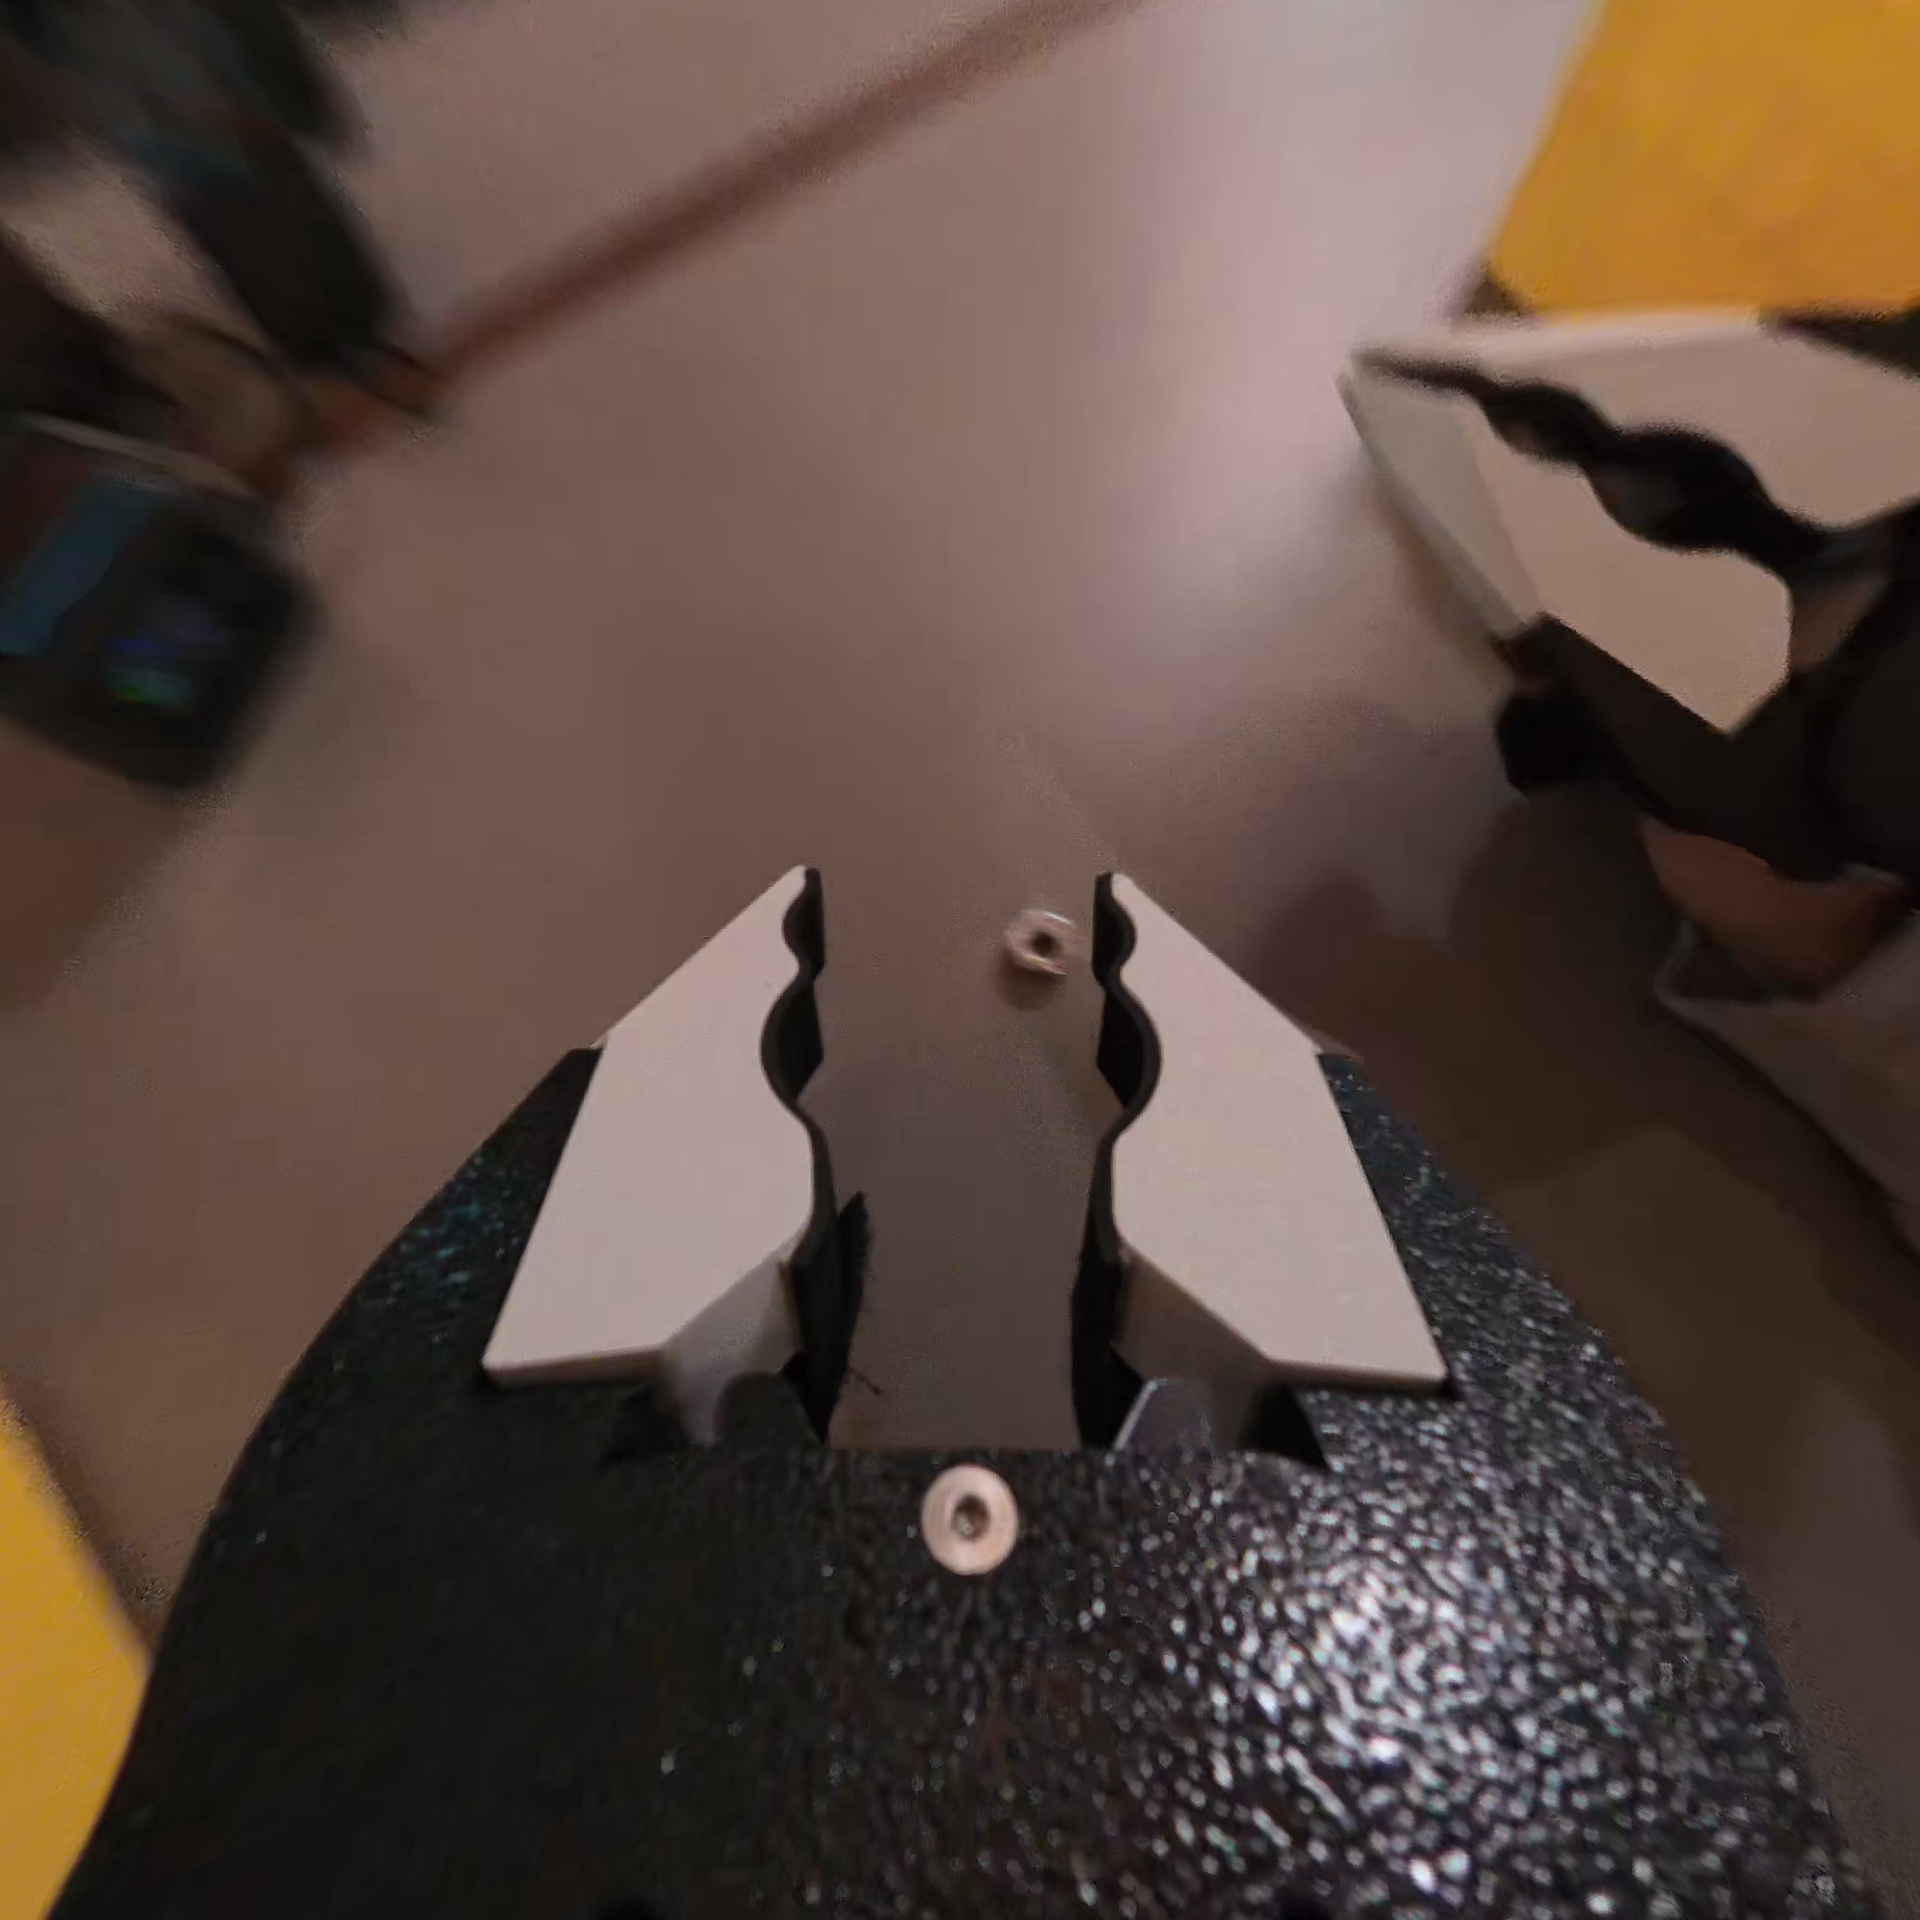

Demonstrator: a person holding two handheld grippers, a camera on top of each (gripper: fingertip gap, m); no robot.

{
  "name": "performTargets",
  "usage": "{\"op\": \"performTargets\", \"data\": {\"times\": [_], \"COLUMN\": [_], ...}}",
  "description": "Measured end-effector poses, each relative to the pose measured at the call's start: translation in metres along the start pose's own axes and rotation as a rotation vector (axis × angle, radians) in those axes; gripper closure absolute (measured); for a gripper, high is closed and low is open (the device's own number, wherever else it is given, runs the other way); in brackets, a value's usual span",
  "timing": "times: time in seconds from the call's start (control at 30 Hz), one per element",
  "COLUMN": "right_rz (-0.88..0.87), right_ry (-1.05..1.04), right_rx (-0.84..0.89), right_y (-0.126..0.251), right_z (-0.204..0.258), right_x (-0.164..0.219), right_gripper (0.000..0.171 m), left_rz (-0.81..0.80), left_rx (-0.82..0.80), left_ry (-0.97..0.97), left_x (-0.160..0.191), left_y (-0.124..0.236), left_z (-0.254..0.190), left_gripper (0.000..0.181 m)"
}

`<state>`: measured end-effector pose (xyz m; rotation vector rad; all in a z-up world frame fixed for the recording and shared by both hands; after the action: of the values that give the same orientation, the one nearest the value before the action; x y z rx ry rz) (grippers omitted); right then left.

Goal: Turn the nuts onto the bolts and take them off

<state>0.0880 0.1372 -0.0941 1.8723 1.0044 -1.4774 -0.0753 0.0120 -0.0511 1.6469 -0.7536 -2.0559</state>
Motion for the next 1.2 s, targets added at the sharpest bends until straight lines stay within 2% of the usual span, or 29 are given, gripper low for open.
{"op": "performTargets", "data": {"times": [0.1, 0.17, 0.27, 0.37, 0.43, 0.5, 0.63, 0.77, 0.93, 1.07, 1.2], "right_rz": [0.000, 0.000, -0.004, -0.012, -0.035, -0.084, -0.163, -0.052, 0.279, 0.340, 0.406], "right_ry": [0.010, 0.032, 0.050, 0.066, 0.086, 0.112, 0.074, -0.016, -0.169, -0.156, -0.159], "right_rx": [-0.024, -0.039, -0.057, -0.081, -0.122, -0.178, -0.430, -0.504, -0.582, -0.538, -0.569], "right_y": [0.000, -0.001, -0.001, 0.000, 0.002, 0.008, 0.025, 0.014, -0.018, -0.030, -0.040], "right_z": [0.005, 0.008, 0.011, 0.013, 0.019, 0.032, 0.087, 0.130, 0.154, 0.164, 0.171], "right_x": [-0.001, -0.001, -0.001, -0.001, -0.003, -0.011, -0.033, -0.043, -0.033, -0.031, -0.030], "right_gripper": [0.171, 0.171, 0.171, 0.171, 0.171, 0.171, 0.171, 0.164, 0.152, 0.153, 0.154], "left_rz": [-0.203, -0.271, -0.406, -0.477, -0.463, -0.423, -0.529, -0.576, -0.606, -0.611, -0.615], "left_rx": [-0.259, -0.256, -0.295, -0.213, -0.222, -0.298, -0.340, -0.454, -0.481, -0.478, -0.466], "left_ry": [0.020, 0.057, 0.032, 0.029, -0.106, -0.296, -0.393, -0.329, -0.279, -0.260, -0.249], "left_x": [0.027, 0.044, 0.062, 0.068, 0.071, 0.076, 0.070, 0.074, 0.075, 0.075, 0.074], "left_y": [0.031, 0.038, 0.040, 0.037, 0.032, 0.028, 0.033, 0.045, 0.052, 0.052, 0.052], "left_z": [0.029, 0.041, 0.052, 0.056, 0.054, 0.048, 0.040, 0.050, 0.054, 0.055, 0.054], "left_gripper": [0.130, 0.123, 0.122, 0.119, 0.116, 0.118, 0.117, 0.120, 0.129, 0.131, 0.131]}}
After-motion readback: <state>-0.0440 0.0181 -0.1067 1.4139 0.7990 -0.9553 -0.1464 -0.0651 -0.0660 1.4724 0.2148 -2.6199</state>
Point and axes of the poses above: each gripper's, where its closed fingertips meet, y back along the fingers, x out of its underside, z = x × y across the jaws, the point moved 10 cm from there along y, back along the fingers, and after that the axes turned 14 degrees about -y, right-handed, at the moved point
